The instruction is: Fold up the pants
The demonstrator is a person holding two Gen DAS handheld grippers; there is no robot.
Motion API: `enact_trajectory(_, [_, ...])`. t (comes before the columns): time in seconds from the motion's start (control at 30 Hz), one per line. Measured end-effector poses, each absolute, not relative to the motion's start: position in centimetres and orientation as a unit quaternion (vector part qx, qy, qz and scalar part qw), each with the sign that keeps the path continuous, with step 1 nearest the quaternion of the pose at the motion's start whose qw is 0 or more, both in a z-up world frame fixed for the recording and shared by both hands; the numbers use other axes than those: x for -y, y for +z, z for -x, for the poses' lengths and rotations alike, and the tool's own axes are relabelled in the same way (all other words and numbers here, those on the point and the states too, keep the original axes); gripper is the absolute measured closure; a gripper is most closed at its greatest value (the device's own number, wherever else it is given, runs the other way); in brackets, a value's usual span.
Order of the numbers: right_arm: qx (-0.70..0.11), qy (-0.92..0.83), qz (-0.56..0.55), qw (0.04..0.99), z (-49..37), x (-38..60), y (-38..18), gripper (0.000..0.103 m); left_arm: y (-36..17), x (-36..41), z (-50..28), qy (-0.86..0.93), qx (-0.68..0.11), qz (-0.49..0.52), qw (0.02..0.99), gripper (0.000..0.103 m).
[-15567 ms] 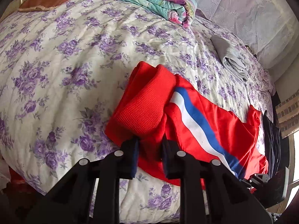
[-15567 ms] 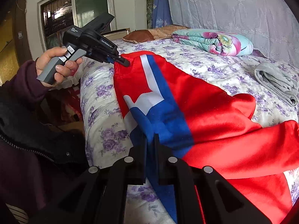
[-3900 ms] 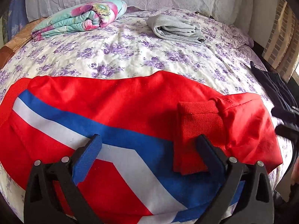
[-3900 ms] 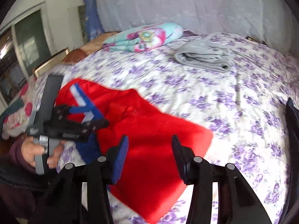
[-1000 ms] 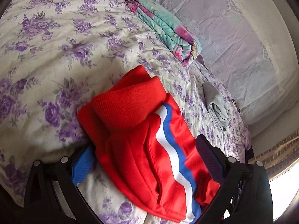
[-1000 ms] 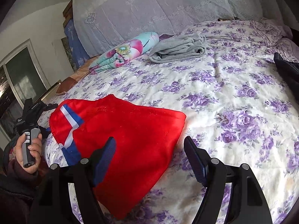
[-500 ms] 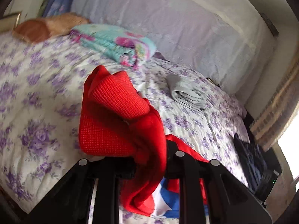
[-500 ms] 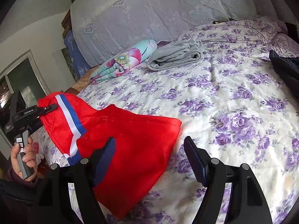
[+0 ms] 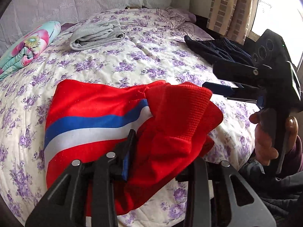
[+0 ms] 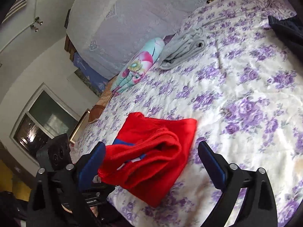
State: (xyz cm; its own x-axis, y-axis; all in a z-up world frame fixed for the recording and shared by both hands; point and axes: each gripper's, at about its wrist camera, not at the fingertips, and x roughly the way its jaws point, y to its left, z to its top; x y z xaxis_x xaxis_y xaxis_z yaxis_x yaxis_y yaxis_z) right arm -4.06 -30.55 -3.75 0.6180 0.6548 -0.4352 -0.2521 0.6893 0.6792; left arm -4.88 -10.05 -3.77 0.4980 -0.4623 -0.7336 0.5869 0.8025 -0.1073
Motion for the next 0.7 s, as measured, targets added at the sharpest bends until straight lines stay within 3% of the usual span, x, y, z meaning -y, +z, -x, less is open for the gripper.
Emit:
enact_trajectory(0.1, [-0.402, 0.284, -0.305, 0.815, 3.0, 29.1, -4.3, 0.003, -3.3, 9.8, 5.3, -0.287, -0.4, -0.092, 0.866, 0.054])
enact_trajectory(0.23, [-0.436, 0.288, -0.313, 0.793, 2.4, 28.4, -4.4, 0.003, -2.9, 9.0, 6.2, -0.284, -0.393, -0.1, 0.869, 0.047])
enact_trajectory(0.3, [-0.447, 0.287, -0.308, 0.789, 2.1, 27.9, -4.2, 0.003, -2.5, 8.6, 6.6, -0.287, -0.39, -0.096, 0.87, 0.031])
enact_trajectory(0.53, [-0.486, 0.272, -0.293, 0.777, 0.4, 27.0, -4.6, 0.003, -2.1, 8.1, 7.2, -0.288, -0.389, -0.102, 0.869, 0.023])
enact_trajectory(0.63, [-0.489, 0.258, -0.288, 0.782, 0.2, 26.7, -4.6, 0.003, -1.3, 7.8, 8.4, -0.305, -0.37, -0.104, 0.871, 0.009])
enact_trajectory(0.7, [-0.487, 0.255, -0.276, 0.788, 0.4, 26.1, -4.5, 0.003, -0.6, 7.4, 9.0, -0.299, -0.353, -0.112, 0.879, 0.007])
